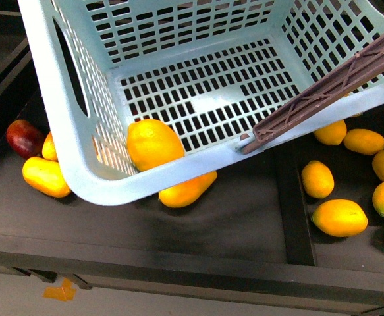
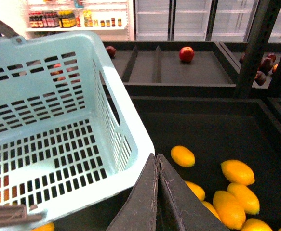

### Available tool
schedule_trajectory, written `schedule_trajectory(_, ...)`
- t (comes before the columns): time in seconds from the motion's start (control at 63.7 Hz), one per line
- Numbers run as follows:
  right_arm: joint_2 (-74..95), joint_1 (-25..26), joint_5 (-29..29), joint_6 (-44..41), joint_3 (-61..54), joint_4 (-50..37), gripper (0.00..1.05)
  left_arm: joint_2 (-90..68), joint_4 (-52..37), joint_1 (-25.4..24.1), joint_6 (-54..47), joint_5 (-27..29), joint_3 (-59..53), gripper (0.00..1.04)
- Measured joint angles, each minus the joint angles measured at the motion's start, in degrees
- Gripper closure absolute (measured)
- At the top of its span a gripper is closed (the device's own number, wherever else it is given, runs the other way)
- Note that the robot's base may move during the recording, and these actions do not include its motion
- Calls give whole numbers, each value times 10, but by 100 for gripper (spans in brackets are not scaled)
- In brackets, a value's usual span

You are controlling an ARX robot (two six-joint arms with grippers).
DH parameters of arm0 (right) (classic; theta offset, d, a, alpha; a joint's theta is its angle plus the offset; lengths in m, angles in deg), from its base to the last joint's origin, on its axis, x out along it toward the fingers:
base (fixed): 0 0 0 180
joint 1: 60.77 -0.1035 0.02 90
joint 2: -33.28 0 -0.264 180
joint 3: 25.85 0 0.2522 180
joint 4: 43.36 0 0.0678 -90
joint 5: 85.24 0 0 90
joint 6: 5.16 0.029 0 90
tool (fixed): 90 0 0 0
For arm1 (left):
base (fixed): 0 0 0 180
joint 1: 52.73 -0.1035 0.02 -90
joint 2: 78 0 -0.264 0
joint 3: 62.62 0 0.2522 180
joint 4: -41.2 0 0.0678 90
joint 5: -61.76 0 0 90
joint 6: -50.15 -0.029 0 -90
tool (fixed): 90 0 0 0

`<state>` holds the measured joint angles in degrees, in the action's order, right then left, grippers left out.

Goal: Pick lemon and mango into basket

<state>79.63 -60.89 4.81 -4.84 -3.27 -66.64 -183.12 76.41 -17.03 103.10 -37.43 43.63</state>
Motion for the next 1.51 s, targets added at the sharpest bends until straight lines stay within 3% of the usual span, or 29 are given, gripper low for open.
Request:
schedule_trajectory(0.518, -156, 0, 0, 0, -63, 94, 102, 0, 0, 0, 0, -1, 0, 88)
schedule_trajectory(1.098, -168, 0, 0, -1, -66, 98, 8, 0, 0, 0, 1, -1, 0, 88)
schedule_trajectory(1.506, -169, 0, 1, -1, -67, 98, 9, -1, -1, 5, 1, -7, 1, 88)
